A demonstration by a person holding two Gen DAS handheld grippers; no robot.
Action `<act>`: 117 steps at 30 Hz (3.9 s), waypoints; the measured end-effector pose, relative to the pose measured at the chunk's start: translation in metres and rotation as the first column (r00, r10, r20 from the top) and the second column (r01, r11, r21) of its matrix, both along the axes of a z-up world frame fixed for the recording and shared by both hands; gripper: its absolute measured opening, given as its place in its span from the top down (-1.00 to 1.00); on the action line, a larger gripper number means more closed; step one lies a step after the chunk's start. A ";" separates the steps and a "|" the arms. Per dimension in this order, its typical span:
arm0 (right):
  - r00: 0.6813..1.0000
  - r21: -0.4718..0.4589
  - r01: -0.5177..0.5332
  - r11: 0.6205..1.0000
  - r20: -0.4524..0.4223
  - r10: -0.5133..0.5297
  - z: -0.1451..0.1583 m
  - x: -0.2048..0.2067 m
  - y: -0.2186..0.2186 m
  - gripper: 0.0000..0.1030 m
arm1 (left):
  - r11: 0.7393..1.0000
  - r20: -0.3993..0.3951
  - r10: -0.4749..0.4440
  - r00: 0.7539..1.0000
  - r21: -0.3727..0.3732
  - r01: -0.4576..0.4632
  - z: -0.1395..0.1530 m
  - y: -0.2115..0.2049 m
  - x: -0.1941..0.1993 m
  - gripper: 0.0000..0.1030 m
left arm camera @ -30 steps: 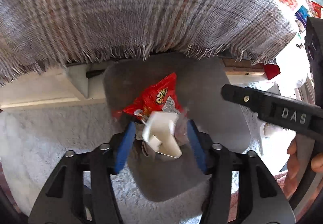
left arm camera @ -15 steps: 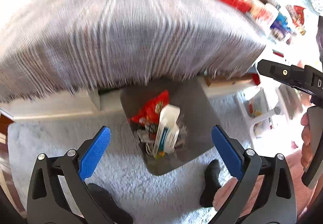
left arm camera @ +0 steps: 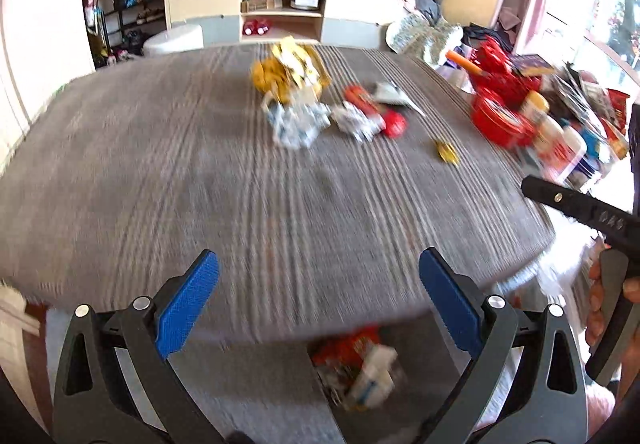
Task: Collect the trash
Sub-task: 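Grasp white plastic packaging with left tool while right tool grasps yellow candy wrapper, then lower packaging and candy wrapper into the bin and open both tools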
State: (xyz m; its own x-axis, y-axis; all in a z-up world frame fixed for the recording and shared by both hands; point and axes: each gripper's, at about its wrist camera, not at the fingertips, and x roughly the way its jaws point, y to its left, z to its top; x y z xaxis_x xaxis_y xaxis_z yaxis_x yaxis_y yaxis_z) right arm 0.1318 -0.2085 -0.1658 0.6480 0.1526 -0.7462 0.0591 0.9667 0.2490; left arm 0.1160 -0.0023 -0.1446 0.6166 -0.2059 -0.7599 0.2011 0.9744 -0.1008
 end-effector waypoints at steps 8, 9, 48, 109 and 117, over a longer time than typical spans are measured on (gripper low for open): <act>0.999 0.030 0.031 0.999 -0.045 -0.029 -0.037 0.066 -0.003 -0.42 | 1.000 0.007 0.022 1.000 -0.022 -0.022 -0.014 0.000 0.082 -0.84; 0.999 0.025 0.026 0.999 -0.048 -0.025 -0.040 0.070 -0.002 -0.42 | 1.000 0.007 0.025 1.000 -0.015 -0.025 -0.017 -0.001 0.091 -0.84; 0.997 -0.031 -0.046 0.998 -0.058 0.045 -0.044 0.029 0.021 0.60 | 0.996 -0.054 -0.088 0.995 0.017 0.089 -0.031 -0.030 0.076 0.48; 0.964 0.138 0.022 0.990 -0.267 0.016 -0.152 -0.110 0.012 -0.22 | 0.994 -0.279 -0.107 0.954 -0.035 0.102 -0.160 -0.034 -0.121 -0.81; 0.995 0.056 -0.018 0.998 -0.098 0.023 -0.079 -0.121 0.016 -0.72 | 0.997 -0.163 -0.038 0.986 -0.069 0.027 -0.087 -0.015 -0.110 -0.84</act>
State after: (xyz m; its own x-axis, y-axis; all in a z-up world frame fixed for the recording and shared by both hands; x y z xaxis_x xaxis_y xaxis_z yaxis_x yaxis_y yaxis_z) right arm 0.0110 -0.1928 -0.2449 0.5681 0.2074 -0.7964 0.0663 0.9530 0.2955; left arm 0.0056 -0.0170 -0.2312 0.4764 -0.2773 -0.8343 0.2081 0.9576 -0.1994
